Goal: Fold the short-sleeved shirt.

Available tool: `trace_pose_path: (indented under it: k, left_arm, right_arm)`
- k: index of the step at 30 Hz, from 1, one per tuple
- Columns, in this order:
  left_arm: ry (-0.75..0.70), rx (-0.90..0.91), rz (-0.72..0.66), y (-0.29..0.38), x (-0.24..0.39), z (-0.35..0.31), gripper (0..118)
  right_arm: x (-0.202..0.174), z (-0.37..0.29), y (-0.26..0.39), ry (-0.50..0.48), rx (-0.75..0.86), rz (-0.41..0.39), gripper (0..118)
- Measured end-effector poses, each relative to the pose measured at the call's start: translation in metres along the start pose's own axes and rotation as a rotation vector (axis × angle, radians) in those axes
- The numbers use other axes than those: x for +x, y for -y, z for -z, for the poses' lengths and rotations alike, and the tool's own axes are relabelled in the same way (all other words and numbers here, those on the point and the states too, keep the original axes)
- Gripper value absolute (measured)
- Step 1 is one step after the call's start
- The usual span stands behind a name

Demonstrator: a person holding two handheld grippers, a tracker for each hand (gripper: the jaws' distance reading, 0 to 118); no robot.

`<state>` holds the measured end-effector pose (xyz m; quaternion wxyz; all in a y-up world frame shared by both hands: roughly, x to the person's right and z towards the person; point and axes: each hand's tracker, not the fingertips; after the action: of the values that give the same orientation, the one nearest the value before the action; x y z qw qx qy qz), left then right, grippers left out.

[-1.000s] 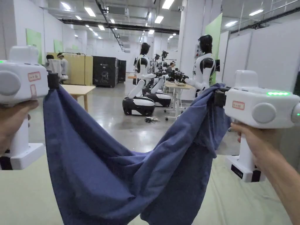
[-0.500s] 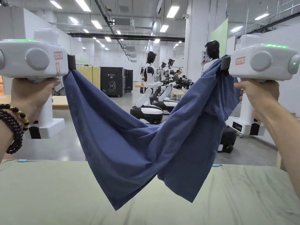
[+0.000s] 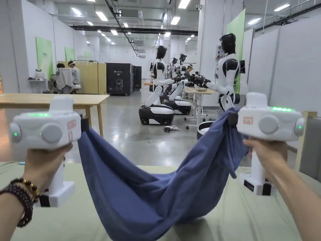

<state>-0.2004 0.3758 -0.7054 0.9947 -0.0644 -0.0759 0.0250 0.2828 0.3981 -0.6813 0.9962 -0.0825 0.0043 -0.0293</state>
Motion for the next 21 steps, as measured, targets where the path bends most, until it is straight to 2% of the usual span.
trace_pose_path:
  k: [3, 8, 16, 21]
  left_arm:
    - [0.001, -0.054, -0.03, 0.037, -0.002, 0.001, 1]
    - [0.013, -0.095, -0.031, 0.061, -0.005, -0.019, 1]
    - [0.066, -0.091, -0.108, 0.084, -0.025, -0.127, 1]
    - [0.125, -0.111, -0.095, 0.12, -0.038, -0.211, 1]
  right_arm:
    - [0.002, 0.007, 0.031, 0.007, -0.054, -0.008, 8]
    - [0.015, -0.006, 0.05, -0.009, -0.063, 0.029, 8]
    - [0.02, -0.138, 0.081, -0.027, -0.034, -0.062, 8]
    - [0.022, -0.221, 0.125, -0.015, -0.09, -0.063, 8]
